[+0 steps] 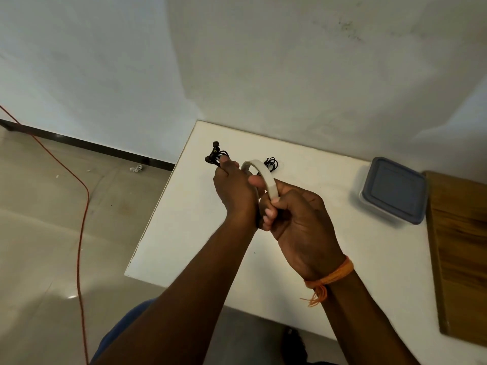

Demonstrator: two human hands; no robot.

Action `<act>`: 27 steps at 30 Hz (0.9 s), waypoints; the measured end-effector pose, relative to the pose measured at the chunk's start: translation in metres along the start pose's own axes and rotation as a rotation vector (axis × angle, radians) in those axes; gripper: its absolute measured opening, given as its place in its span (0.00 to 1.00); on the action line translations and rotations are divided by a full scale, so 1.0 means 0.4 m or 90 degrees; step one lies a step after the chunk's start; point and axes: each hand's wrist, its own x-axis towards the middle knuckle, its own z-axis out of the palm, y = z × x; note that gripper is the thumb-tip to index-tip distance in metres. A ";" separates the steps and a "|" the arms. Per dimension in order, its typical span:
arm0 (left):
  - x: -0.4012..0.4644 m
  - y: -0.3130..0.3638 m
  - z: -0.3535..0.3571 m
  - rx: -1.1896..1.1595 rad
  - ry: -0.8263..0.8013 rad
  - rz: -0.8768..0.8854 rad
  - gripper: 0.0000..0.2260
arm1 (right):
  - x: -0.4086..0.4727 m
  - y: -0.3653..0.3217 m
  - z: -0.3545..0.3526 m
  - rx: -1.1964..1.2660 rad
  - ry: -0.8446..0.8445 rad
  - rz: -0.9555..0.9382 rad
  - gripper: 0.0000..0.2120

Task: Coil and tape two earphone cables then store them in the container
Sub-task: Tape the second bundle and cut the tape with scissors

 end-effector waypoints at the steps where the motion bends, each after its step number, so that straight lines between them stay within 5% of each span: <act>1: 0.004 0.001 -0.001 0.001 0.002 0.003 0.19 | 0.002 0.000 0.001 0.005 0.000 0.003 0.19; 27: 0.003 0.010 -0.007 0.004 0.016 -0.023 0.18 | 0.001 -0.002 0.007 0.052 -0.005 0.027 0.22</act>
